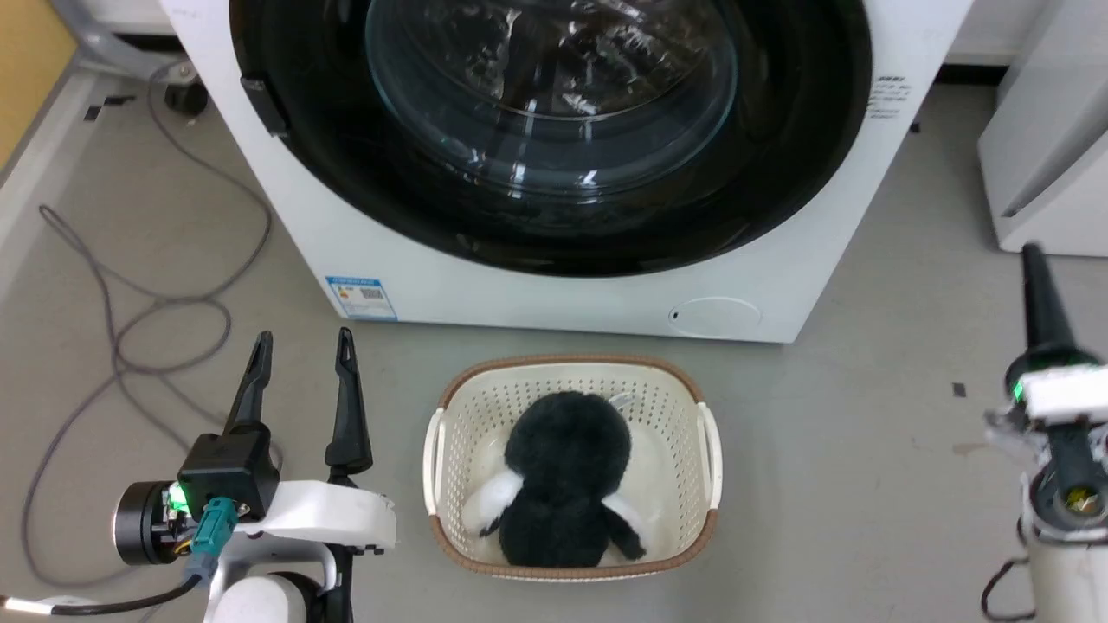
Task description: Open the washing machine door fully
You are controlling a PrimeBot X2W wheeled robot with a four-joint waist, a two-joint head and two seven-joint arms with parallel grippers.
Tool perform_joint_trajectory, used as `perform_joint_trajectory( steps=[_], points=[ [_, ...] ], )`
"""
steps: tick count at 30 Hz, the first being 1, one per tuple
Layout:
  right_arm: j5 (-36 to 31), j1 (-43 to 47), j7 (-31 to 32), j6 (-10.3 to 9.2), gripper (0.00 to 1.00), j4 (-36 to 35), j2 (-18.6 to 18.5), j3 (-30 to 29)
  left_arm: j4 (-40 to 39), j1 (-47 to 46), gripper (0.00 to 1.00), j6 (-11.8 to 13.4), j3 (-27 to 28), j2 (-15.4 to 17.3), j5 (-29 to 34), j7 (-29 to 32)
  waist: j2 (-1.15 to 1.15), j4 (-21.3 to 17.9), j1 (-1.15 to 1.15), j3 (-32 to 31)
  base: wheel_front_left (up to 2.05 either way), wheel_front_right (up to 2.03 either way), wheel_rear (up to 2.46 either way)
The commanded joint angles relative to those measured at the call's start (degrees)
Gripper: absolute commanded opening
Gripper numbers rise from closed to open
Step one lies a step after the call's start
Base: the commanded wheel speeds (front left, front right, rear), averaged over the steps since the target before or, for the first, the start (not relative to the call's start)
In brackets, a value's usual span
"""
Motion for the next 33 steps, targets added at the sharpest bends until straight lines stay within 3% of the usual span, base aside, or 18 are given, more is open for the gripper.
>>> perform_joint_trajectory(
  steps=[1, 13, 33],
  points=[
    [2.0, -2.6, 0.1, 0.04, 0.00, 1.2, -0.8, -0.6, -0.3, -1.1, 1.00, 0.2, -0.2, 0.0, 0.0, -0.6, 0.00, 0.6, -0.01, 0.9, 0.00, 0.00, 0.00],
    [5.7, -15.3, 0.1, 0.04, 0.00, 8.3, -5.3, 0.6, -0.5, -3.8, 1.00, 0.0, 0.0, 0.0, 0.4, -1.9, 0.00, 2.7, -0.01, 5.7, 0.00, 0.00, 0.00],
    [10.5, -35.2, 1.1, 0.05, 0.00, 22.6, -12.3, 6.6, -1.0, -7.1, 1.00, 2.6, -1.7, 0.0, -2.1, -4.3, 0.00, 7.4, -0.01, 11.9, 0.00, 0.00, 0.00]
  ],
)
